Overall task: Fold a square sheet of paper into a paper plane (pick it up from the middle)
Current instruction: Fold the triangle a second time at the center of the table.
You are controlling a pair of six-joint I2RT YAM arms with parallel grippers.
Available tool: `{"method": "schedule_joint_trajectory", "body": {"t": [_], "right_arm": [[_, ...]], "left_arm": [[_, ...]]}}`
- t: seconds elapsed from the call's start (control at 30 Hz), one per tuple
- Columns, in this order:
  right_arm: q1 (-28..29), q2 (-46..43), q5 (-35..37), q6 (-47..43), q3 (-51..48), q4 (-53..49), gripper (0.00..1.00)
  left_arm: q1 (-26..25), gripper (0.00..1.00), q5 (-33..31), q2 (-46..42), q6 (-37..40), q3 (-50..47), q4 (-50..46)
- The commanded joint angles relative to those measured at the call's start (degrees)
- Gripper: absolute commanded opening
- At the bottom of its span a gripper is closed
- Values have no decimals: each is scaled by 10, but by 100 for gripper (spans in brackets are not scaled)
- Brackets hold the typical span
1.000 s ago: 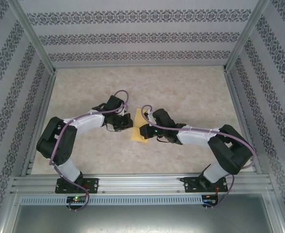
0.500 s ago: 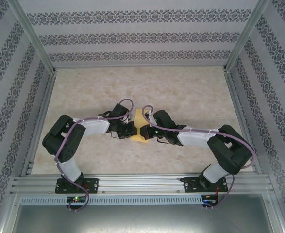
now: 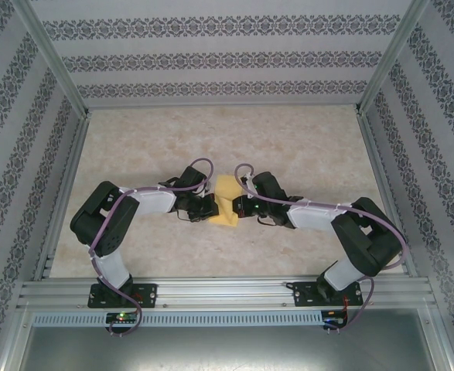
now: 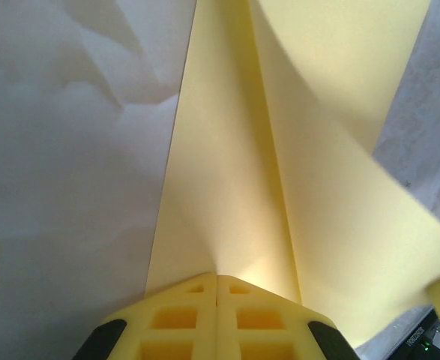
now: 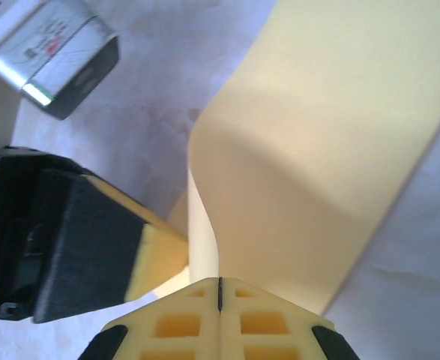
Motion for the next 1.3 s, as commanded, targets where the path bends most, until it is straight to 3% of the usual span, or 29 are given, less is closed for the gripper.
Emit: {"method": "schedule_joint_trajectory", "body": {"t": [0.0, 0.63, 1.27], "right_arm": [[-19, 12, -22, -25, 9, -21, 0], [-39, 86, -12, -98, 97, -111, 0], [-28, 113, 12, -104, 124, -144, 0]], "left_arm": [[-6, 0, -26, 17, 20, -10, -18], [-6, 0, -27, 21, 37, 3, -41], [-7, 0, -24, 24, 44, 12, -51]]}}
